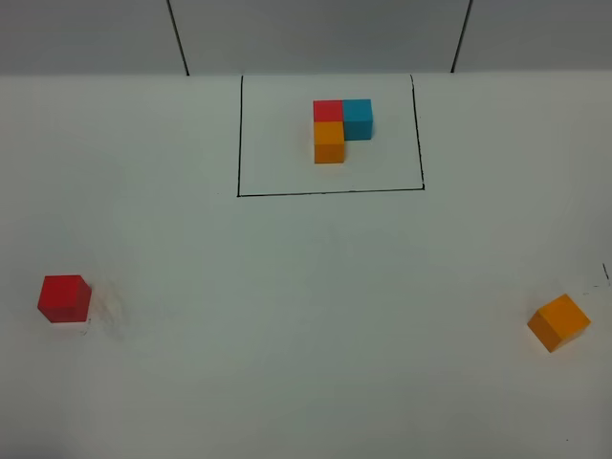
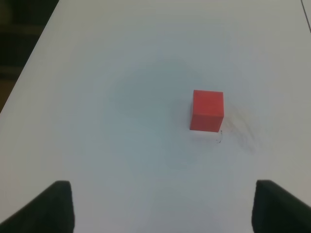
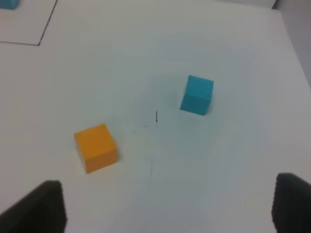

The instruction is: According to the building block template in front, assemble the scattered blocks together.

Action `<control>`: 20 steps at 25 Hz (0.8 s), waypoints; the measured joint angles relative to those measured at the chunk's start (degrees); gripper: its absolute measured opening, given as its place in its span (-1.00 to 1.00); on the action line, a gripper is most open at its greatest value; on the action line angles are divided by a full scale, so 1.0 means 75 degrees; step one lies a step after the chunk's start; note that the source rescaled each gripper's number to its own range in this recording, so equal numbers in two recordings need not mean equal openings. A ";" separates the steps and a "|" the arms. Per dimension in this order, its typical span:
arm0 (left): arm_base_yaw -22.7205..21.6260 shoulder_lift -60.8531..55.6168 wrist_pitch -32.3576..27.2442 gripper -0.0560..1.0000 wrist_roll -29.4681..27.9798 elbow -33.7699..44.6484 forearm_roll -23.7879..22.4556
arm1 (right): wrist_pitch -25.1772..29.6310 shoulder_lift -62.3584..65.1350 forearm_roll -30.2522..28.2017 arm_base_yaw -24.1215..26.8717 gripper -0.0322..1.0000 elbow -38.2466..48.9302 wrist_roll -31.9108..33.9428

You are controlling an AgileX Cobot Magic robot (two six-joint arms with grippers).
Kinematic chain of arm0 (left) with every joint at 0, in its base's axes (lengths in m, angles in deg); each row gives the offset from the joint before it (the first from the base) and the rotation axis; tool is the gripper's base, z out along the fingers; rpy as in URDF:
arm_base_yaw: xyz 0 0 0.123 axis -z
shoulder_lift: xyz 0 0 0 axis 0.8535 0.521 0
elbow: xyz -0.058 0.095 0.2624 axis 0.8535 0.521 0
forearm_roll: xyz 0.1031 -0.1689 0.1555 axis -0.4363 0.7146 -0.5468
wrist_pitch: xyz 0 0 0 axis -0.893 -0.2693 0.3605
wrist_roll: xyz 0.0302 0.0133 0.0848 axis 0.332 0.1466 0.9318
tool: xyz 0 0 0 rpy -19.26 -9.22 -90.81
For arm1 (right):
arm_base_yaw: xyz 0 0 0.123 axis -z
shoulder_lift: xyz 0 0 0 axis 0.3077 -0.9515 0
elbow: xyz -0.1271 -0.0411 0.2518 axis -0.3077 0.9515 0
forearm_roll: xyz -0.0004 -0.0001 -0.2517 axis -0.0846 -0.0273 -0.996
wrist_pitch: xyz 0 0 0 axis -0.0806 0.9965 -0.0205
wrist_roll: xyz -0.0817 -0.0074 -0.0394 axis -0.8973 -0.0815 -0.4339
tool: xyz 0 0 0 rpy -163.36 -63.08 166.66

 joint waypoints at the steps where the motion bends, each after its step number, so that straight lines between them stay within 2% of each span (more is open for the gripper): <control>1: 0.0000 0.0000 0.0000 0.39 0.0000 0.0000 0.0000 | 0.0000 0.0000 0.0000 0.0000 0.46 0.0000 0.0000; 20: 0.0000 0.0000 0.0000 0.39 0.0000 0.0000 0.0000 | 0.0000 0.0000 0.0000 0.0000 0.46 0.0000 0.0000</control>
